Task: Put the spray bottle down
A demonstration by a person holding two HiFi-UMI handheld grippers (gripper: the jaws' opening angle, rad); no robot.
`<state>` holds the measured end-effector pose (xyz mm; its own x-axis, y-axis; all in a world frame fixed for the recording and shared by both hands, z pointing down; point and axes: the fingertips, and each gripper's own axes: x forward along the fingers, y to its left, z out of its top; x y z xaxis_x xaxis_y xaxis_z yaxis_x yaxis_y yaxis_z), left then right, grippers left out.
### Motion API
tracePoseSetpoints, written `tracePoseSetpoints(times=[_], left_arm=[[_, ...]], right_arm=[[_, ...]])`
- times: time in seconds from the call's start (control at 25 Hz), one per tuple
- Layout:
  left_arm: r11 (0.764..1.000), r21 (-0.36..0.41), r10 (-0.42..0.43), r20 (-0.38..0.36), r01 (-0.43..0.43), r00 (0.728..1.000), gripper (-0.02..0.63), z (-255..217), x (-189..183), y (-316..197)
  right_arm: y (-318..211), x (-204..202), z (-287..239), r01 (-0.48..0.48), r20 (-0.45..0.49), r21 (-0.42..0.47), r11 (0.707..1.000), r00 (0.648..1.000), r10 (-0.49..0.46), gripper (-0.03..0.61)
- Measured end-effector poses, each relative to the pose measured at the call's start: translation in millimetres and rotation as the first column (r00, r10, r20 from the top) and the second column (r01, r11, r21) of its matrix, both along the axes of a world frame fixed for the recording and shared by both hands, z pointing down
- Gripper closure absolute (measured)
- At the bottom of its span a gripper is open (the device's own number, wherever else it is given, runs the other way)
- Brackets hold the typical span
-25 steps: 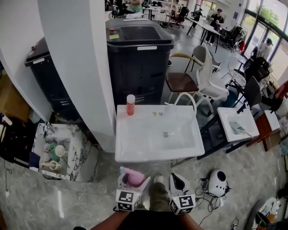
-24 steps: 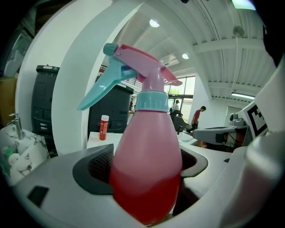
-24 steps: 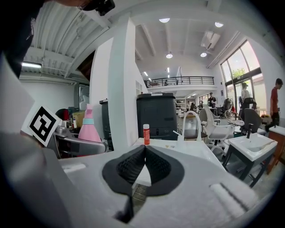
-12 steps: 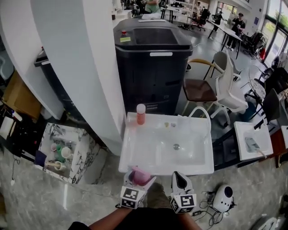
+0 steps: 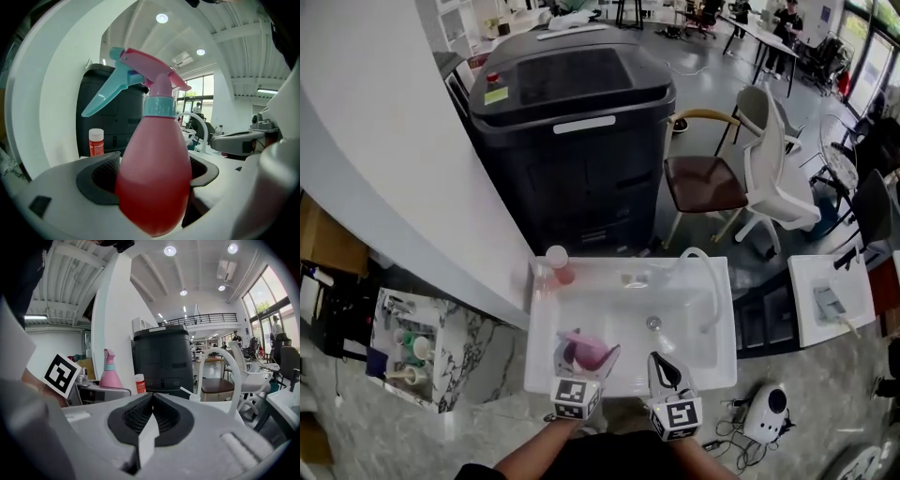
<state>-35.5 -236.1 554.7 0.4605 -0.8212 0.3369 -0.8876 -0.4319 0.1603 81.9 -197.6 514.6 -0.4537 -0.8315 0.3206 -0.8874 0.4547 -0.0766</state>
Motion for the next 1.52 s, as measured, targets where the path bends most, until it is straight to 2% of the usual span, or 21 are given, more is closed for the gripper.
tracePoseSetpoints(times=[0.24,0.52,0.72,0.92,1.08,1.28,1.44,1.52], left_arm=[[1.000,-0.017,-0.024,0.013,0.025,1.000,0.192,34,22,-64],[0.999,0.014,-0.040,0.045,0.039,0.998,0.192,73,41,-140],[0.998,0.021,-0.055,0.048,0.054,0.997,0.192,107,42,-182],[0.998,-0.008,-0.057,0.062,0.058,0.996,0.192,142,39,-211],[0.998,-0.002,-0.056,0.077,0.056,0.996,0.192,163,41,-234],[0.994,-0.045,-0.103,0.012,0.103,0.995,0.192,175,39,-256],[0.993,-0.013,-0.116,0.002,0.116,0.993,0.192,180,44,-268],[0.994,0.002,-0.111,0.024,0.111,0.993,0.192,183,47,-270]], right_arm=[[-54,18,27,0.032,0.000,-0.021,0.999,0.999,-0.032,0.580],[-100,29,58,0.072,-0.022,-0.056,0.996,0.997,-0.073,0.580],[-127,26,82,0.091,0.008,-0.072,0.993,0.996,-0.091,0.580],[-150,24,102,0.094,0.005,-0.111,0.989,0.996,-0.094,0.580],[-170,25,114,0.094,0.008,-0.108,0.990,0.996,-0.093,0.580],[-182,21,129,0.105,0.004,-0.132,0.986,0.994,-0.105,0.580],[-185,21,139,0.109,-0.001,-0.157,0.982,0.994,-0.110,0.580],[-185,23,143,0.110,-0.007,-0.161,0.981,0.994,-0.112,0.580]])
